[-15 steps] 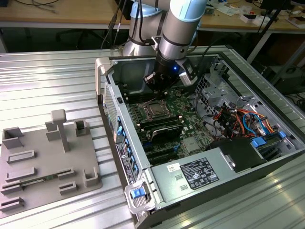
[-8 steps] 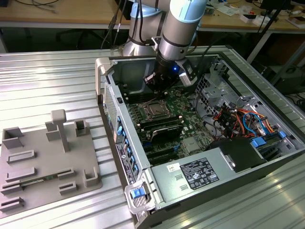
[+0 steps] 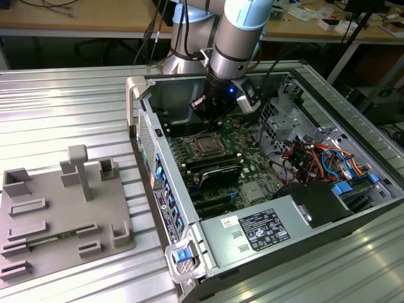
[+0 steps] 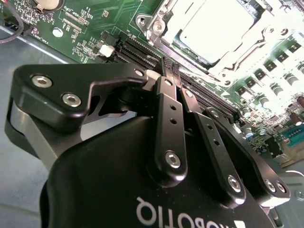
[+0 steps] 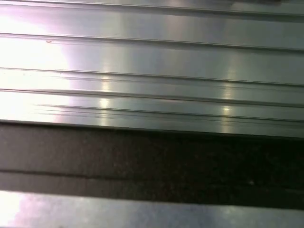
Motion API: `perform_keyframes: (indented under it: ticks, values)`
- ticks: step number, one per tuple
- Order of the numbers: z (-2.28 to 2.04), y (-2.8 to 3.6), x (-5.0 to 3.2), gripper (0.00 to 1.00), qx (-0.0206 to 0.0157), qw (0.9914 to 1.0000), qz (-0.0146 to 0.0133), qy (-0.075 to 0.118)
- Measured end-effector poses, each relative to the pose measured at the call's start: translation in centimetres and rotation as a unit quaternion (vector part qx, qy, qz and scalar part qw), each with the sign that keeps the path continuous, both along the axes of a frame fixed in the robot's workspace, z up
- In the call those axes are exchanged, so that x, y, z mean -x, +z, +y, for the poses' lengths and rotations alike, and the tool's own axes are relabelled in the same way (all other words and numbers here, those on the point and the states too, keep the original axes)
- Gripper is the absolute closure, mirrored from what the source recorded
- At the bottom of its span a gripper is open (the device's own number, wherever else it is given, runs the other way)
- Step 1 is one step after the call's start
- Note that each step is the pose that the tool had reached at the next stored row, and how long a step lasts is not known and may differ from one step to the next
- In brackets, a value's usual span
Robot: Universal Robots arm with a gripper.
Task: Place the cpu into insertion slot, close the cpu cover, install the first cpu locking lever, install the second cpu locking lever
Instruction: 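Install the first cpu locking lever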
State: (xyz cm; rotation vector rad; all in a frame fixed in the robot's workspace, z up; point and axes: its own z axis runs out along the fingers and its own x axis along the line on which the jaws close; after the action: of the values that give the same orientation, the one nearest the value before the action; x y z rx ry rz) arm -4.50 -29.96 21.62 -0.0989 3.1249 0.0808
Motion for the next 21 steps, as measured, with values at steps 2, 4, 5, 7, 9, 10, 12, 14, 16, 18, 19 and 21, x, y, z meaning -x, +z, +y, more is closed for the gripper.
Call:
perform_keyframes:
  ticks: [2,4,5,7,9,10,12,14,16,18,19,21]
  values:
    - [-0.01,-0.08,0.01,0.89,0.0001,1.0,0.0001,0.0]
    - [-0.01,-0.3,-0.01,0.89,0.0001,1.0,0.0001,0.0]
    - [-0.02,-0.48,-0.05,0.89,0.0001,1.0,0.0001,0.0]
    - [-0.02,-0.63,-0.09,0.89,0.0001,1.0,0.0001,0.0]
    - [-0.01,-0.76,-0.12,0.89,0.0001,1.0,0.0001,0.0]
    - [-0.01,-0.83,-0.14,0.89,0.0001,1.0,0.0001,0.0]
    - [0.0,-0.92,-0.18,0.89,0.0001,1.0,0.0001,0.0]
    - [0.02,-1.01,-0.22,0.89,0.0001,1.0,0.0001,0.0]
    - [0.02,-1.12,-0.25,0.89,0.0002,1.0,0.0001,0.0]
    - [0.03,-1.17,-0.26,0.89,0.0001,1.0,0.0001,0.0]
    - [0.03,-1.21,-0.27,0.89,0.0001,1.0,0.0001,0.0]
    - [0.03,-1.3,-0.28,0.89,0.0,1.0,0.0001,0.0]
